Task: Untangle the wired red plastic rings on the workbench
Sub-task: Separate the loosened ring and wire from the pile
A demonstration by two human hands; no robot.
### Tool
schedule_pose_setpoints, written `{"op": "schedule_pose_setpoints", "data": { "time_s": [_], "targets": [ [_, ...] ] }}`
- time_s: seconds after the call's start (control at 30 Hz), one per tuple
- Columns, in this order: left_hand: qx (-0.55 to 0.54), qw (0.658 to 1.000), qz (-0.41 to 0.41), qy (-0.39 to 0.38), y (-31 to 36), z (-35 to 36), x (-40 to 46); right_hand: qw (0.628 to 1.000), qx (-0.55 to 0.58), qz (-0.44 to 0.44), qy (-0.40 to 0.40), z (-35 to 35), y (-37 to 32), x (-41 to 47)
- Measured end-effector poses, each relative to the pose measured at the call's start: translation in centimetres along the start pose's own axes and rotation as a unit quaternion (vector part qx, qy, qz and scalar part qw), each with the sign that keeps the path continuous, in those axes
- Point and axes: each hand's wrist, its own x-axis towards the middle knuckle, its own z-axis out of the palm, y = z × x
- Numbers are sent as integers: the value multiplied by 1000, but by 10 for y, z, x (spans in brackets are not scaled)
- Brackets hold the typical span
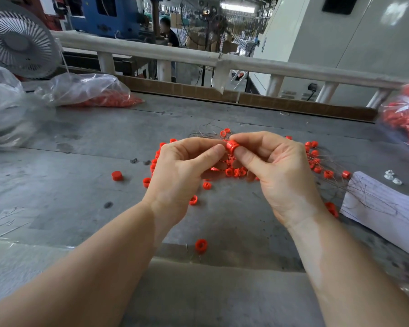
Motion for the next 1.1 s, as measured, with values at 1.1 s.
{"op": "schedule_pose_setpoints", "data": {
  "time_s": [1.1],
  "targets": [
    [-51,998,-40,-16,1,1,0,998,39,46,-6,1,-3,-2]
  ]
}}
